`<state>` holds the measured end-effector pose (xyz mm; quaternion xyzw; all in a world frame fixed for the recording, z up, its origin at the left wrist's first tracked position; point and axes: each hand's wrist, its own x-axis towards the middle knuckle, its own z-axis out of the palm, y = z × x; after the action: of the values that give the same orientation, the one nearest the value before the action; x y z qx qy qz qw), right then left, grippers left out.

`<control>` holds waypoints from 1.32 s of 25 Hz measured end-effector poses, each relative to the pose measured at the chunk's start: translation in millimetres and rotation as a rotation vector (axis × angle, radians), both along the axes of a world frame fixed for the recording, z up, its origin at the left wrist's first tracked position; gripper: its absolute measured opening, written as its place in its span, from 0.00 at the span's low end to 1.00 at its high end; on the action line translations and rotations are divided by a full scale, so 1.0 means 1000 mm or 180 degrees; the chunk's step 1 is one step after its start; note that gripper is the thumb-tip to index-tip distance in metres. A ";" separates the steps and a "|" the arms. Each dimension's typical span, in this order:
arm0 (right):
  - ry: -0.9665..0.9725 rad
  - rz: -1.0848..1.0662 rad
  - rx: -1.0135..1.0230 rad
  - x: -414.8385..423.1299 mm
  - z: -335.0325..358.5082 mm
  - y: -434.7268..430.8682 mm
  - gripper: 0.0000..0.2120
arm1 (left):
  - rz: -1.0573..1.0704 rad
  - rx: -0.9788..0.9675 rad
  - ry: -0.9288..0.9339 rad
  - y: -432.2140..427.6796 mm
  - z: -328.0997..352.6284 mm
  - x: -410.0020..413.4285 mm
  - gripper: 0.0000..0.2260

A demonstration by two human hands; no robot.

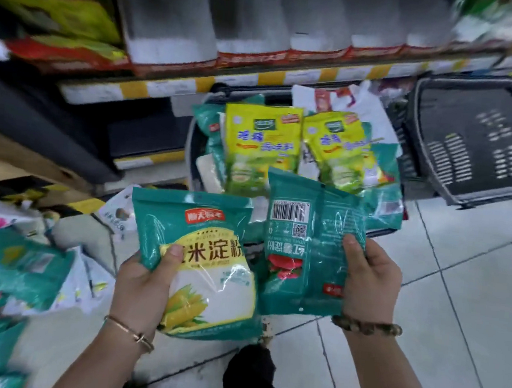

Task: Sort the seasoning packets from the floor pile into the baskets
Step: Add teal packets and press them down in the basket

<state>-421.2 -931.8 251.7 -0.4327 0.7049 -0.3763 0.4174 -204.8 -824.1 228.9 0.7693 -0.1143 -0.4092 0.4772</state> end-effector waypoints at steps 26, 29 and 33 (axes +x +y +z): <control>0.3237 0.2739 -0.0227 0.001 -0.049 -0.253 0.25 | -0.2161 0.0927 -0.2968 -0.252 -0.028 -0.055 0.22; 0.3212 0.3099 -0.0174 0.004 -0.054 -0.245 0.30 | -0.2744 0.1196 -0.2690 -0.258 -0.034 -0.070 0.31; 0.3339 0.3146 -0.0297 -0.004 -0.067 -0.226 0.32 | -0.2806 0.1459 -0.2945 -0.255 -0.050 -0.085 0.29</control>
<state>-425.4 -1157.6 185.1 -0.8421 0.5175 0.0840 0.1266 -289.6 -1079.2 178.7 0.8284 -0.5200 -0.2082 -0.0074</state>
